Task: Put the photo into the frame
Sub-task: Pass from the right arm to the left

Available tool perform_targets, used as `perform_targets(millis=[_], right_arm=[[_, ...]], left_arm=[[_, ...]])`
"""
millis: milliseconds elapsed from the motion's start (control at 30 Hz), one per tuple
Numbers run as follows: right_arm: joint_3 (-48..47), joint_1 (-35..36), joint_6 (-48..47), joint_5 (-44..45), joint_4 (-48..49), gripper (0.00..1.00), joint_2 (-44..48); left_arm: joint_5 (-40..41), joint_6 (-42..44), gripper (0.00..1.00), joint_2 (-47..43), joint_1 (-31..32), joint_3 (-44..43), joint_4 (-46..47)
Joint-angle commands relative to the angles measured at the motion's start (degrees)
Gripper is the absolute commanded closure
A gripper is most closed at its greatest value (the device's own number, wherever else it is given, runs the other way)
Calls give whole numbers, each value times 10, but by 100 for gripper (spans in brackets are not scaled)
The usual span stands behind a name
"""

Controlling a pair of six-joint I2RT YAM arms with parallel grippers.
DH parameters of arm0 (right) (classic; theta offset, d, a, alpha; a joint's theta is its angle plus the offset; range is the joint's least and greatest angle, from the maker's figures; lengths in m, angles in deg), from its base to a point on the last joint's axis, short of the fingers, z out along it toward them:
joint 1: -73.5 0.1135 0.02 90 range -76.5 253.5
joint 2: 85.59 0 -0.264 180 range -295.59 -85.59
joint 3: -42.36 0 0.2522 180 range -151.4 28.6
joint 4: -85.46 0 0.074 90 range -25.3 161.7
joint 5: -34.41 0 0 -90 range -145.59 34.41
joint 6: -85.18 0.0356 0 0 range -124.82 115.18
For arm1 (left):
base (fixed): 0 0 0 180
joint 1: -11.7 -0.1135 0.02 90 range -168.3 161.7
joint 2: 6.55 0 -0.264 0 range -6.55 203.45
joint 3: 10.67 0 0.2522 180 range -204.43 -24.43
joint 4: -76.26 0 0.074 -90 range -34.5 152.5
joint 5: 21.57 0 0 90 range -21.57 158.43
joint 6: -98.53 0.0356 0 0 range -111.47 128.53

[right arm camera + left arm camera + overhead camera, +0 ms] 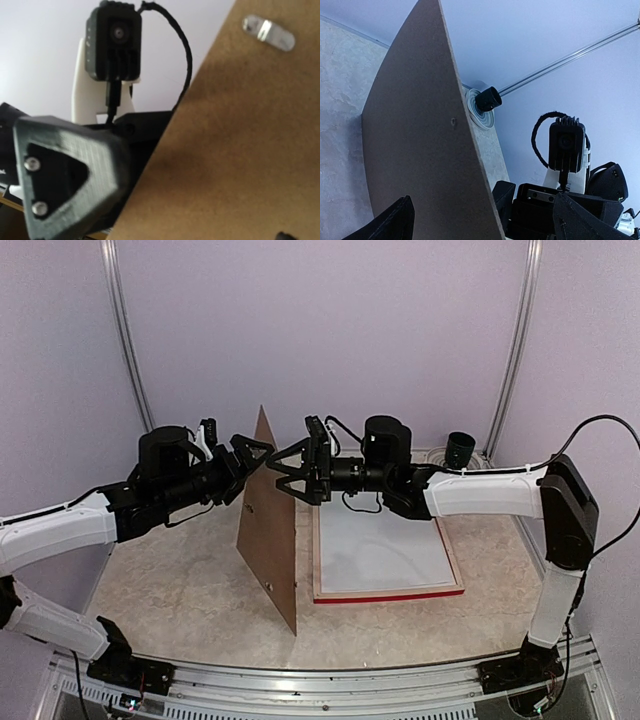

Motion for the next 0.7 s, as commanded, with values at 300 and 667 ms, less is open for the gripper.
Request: perform_targets(millis=[300,667], right_arm=[[48,-4,-14,6,7,1,9],[95,-6,-61,39,-59,1,43]], left_arm=[[-7,14,15,-32,-10,-8,-93],[-42,10,43,-73,-47,5,-227]])
